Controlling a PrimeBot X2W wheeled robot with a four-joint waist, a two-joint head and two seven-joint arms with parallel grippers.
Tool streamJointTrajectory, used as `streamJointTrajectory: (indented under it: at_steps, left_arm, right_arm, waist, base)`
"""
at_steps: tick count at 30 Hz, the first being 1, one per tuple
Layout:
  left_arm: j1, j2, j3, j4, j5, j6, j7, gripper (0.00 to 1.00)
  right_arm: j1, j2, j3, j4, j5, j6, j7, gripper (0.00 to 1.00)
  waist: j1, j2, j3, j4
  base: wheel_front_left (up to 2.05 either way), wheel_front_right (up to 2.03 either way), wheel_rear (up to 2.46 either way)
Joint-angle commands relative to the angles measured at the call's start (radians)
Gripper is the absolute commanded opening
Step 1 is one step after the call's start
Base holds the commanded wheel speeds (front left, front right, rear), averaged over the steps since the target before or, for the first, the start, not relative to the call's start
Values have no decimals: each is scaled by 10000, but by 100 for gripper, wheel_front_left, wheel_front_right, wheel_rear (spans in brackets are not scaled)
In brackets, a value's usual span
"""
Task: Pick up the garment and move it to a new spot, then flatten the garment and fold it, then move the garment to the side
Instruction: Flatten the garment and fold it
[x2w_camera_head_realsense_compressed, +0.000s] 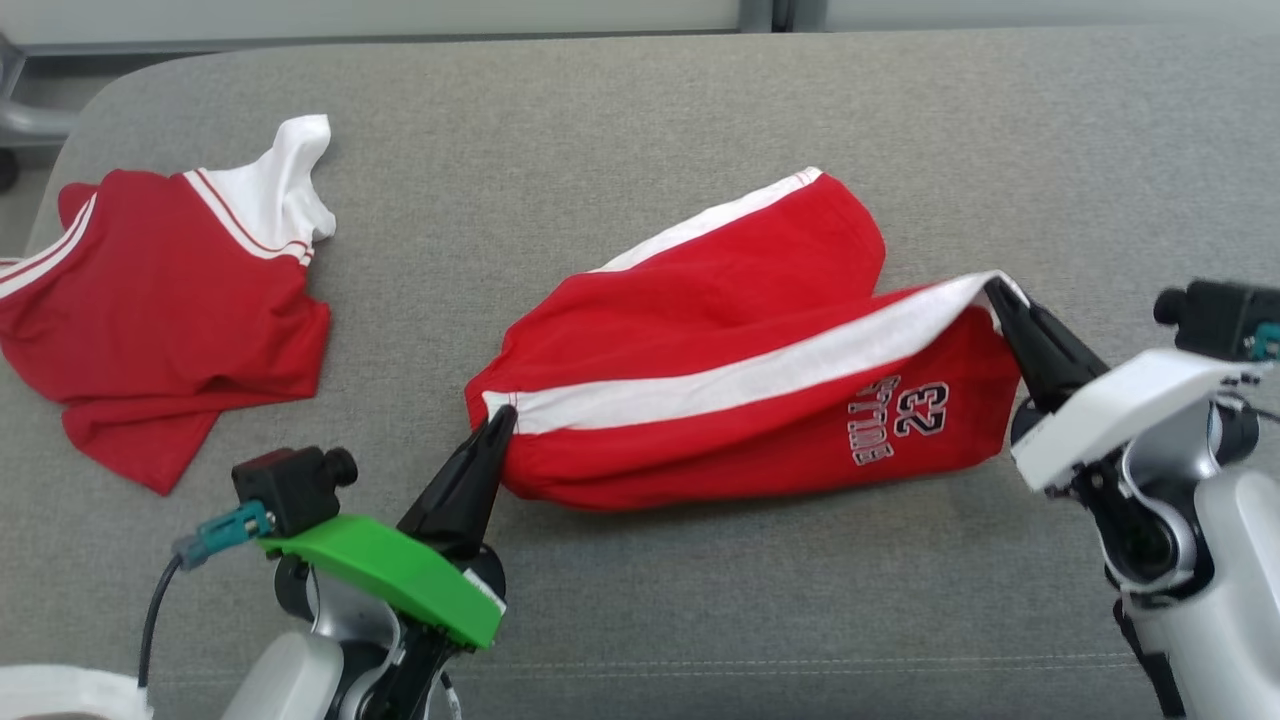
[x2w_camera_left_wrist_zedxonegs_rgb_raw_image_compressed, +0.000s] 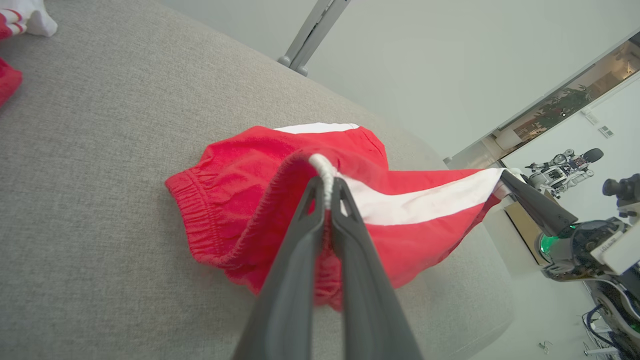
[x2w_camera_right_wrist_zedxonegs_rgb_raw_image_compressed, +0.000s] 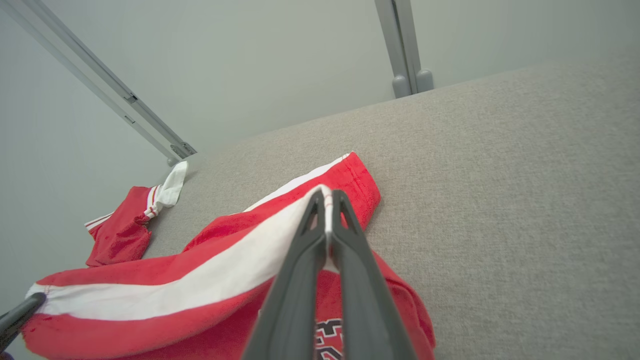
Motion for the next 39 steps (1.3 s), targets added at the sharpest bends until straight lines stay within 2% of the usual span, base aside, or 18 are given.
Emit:
streamJointTrajectory:
  at_steps: [1,11,18,29,30,31,32,33,34,36,39]
  left_arm:
    - [-479,-146,36,291,-65,-58,25,0]
    - [-2461,-1305,-254,2349,2,-429,-319,0]
    - [-3507,-1942,-470,3848,-1,-696,-1267,0]
    - [-4381,-2137,-1179,5063,-410,-1011,-1994,0]
    - [-4430,-2141,-1221,5127,-428,-1005,-2078,0]
    - [-4475,-2144,-1270,5205,-462,-1029,-2144,14]
    - [-4511,-2148,-1315,5287,-466,-1047,-2196,47]
    - [-4531,-2147,-1361,5369,-457,-1056,-2271,95]
    - [-4545,-2144,-1379,5424,-364,-1064,-2403,100]
    - [-4491,-2120,-1281,5539,-287,-1049,-2672,100]
    - [-4299,-1871,-1124,5619,66,-759,-3042,100]
  right_arm:
    - [-823,-253,256,511,-98,0,-65,0]
    - [-4604,-1371,2044,3992,99,0,-923,0]
    - [-6408,-2001,3497,6166,631,0,-1661,0]
    - [-7544,-2246,4847,7671,1520,0,-2407,0]
    - [-7587,-2262,4949,7755,1619,0,-2474,8]
    - [-7615,-2274,5024,7830,1761,0,-2590,40]
    - [-7632,-2300,5094,7886,1846,0,-2732,95]
    - [-7615,-2304,5150,7937,1951,0,-2886,100]
    - [-7579,-2304,5202,7977,2014,0,-3081,100]
    - [-7382,-2275,5326,7982,2189,0,-3468,100]
    - [-6871,-2273,5626,7780,2363,0,-4048,100]
  waist:
    - [1,0,485,491]
    - [1,0,1476,1608]
    - [1,0,2070,2248]
    - [1,0,2408,2435]
    - [1,0,2399,2424]
    - [1,0,2386,2410]
    - [1,0,2363,2392]
    - [1,0,2322,2368]
    - [1,0,2269,2329]
    - [1,0,2135,2243]
    - [1,0,1846,2079]
  base:
    - [0,0,0]
    - [0,0,0]
    - [0,0,0]
    - [0,0,0]
    - [0,0,0]
    - [0,0,0]
    - [0,0,0]
    - [0,0,0]
    - [0,0,0]
    - [0,0,0]
    - [0,0,0]
